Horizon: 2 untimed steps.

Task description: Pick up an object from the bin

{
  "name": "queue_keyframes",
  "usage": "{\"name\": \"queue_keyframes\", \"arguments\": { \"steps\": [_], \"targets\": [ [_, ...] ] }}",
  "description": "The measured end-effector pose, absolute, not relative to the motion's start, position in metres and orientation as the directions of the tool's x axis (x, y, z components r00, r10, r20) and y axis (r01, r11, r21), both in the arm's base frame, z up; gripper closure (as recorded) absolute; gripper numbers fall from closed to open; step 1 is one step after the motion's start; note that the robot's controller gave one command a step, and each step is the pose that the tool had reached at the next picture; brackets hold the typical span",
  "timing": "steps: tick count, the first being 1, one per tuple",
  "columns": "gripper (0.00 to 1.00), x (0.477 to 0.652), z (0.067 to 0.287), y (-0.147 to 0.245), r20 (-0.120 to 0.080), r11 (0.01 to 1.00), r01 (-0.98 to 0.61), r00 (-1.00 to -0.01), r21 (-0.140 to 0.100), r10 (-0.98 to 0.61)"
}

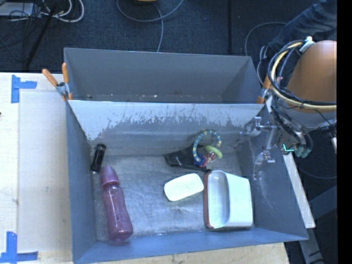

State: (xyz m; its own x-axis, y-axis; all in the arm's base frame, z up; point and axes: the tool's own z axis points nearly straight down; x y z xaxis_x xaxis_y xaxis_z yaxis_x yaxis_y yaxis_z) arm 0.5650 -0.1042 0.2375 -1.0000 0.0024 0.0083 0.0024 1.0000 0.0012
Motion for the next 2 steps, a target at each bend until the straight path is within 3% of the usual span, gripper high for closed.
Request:
{"name": "queue_keyframes", "arguments": {
  "steps": [1,2],
  "targets": [
    [0.00,0.566,0.242,-0.104,0.001,1.000,0.000,-1.000,0.000,0.000],
    [0.00,0.574,0.216,-0.107,-0.006,0.998,-0.071,-0.997,-0.001,-0.071]
  ]
}}
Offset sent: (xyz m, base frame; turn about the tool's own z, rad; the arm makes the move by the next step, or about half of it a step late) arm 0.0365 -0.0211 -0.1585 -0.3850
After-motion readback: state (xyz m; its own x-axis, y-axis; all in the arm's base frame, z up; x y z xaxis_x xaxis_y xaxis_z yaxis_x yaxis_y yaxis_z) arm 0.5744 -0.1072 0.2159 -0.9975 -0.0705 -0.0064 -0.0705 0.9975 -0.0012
